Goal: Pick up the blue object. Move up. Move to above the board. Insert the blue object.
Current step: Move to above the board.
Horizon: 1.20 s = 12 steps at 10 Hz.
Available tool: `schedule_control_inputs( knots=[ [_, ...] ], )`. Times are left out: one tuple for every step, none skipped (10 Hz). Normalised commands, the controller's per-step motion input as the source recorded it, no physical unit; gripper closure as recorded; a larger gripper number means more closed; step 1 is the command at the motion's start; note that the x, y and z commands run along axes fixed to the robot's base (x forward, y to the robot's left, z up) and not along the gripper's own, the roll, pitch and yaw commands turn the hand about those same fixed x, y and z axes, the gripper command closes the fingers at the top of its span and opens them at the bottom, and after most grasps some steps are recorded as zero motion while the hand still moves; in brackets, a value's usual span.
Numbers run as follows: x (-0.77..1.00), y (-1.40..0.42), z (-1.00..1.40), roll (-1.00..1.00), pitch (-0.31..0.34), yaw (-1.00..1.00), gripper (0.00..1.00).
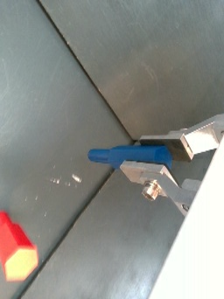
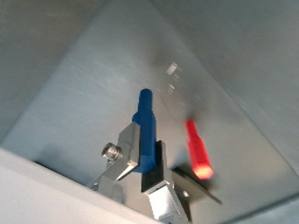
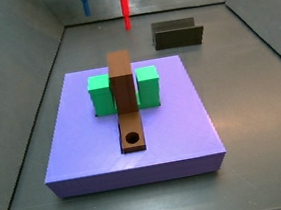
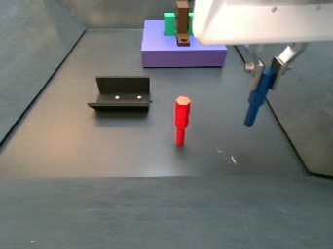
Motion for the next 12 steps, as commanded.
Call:
schedule_control_inputs(
  knots=[
    [-0.01,-0.01,1.40,-0.03,-0.002,-0.01,1.00],
    [-0.08,-0.02,1.40,0.01,0.019,0.00,1.00],
    [-0.02,-0.01,1.40,0.01,0.020,0.00,1.00],
    [0.03,0.00,0.95,-0.01,0.049,0.00,1.00],
    [0.02,0.00,0.49,0.00,0.101,0.00,1.00],
    [0.36,-1.40,0.15,0.02,0.190,-0.20,1.00],
    [0.36,-1.40,0.12,0.01,0.162,-0.19,1.00],
    [0.36,-1.40,0.12,0.02,0.120,-0.08,1.00],
    [0.36,-1.40,0.12,-0.05,0.079,-0.05,1.00],
    [0.37,-1.40,0.13,-0.02,0.083,-0.02,1.00],
    [0.38,-1.40,0.13,-0.01,0.101,0.00,1.00],
    [0.39,-1.40,0.13,-0.01,0.121,0.00,1.00]
  ],
)
